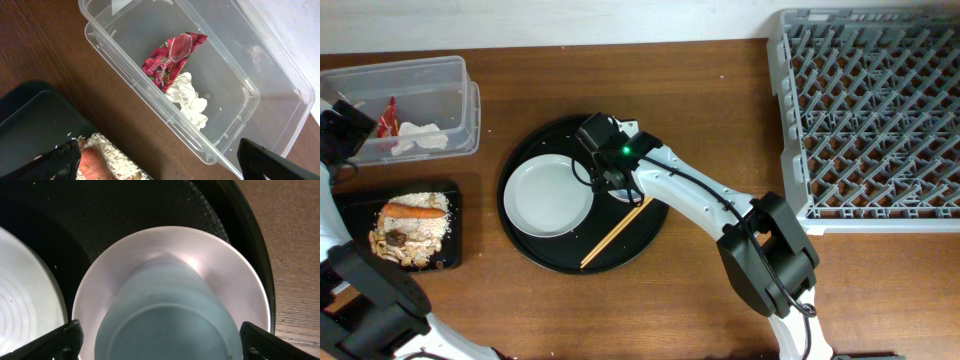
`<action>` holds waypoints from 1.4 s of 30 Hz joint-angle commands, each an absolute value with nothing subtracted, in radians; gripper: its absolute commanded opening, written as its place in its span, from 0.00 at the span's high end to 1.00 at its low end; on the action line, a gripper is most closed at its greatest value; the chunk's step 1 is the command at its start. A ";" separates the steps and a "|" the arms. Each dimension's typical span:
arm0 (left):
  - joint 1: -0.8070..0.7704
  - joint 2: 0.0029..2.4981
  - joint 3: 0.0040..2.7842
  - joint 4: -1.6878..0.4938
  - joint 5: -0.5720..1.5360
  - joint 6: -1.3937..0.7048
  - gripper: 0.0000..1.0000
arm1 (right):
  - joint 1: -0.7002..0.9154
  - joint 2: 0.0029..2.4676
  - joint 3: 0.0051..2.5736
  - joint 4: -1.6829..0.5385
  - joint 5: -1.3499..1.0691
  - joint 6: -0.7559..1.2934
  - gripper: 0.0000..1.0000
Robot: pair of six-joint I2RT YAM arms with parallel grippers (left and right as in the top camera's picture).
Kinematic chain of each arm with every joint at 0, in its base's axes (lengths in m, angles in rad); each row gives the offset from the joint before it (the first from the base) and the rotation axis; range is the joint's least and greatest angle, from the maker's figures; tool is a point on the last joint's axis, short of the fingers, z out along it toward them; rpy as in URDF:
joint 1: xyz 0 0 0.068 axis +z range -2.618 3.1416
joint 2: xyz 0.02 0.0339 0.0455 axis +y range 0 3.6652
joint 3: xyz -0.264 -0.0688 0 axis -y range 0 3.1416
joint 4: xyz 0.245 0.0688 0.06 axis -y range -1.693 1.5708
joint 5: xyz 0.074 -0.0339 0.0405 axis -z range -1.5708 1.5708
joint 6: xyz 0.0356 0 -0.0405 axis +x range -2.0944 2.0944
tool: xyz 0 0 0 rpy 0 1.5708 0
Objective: Sort waste into correct bins and load items into the dishwasher rack
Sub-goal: 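Grasp the light-blue cup with the right gripper and lift, then carry the cup right and place it in the grey rack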
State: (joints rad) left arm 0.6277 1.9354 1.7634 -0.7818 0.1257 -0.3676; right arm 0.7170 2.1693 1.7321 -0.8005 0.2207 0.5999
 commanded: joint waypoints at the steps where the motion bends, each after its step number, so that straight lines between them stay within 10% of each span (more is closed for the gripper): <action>1: 0.632 1.923 1.768 -0.780 0.126 -0.370 0.01 | 0.720 2.172 1.752 -0.799 0.248 0.612 0.11; 6: 0.632 1.923 1.768 -0.780 0.126 -0.370 0.01 | 0.720 2.157 1.754 -0.804 0.248 0.611 0.33; 22: 0.632 1.923 1.768 -0.780 0.126 -0.370 0.01 | 0.569 2.125 2.230 -1.241 0.388 0.572 0.41; 42: 0.632 1.923 1.768 -0.780 0.126 -0.370 0.01 | -0.488 2.133 2.379 -1.309 0.093 0.318 0.36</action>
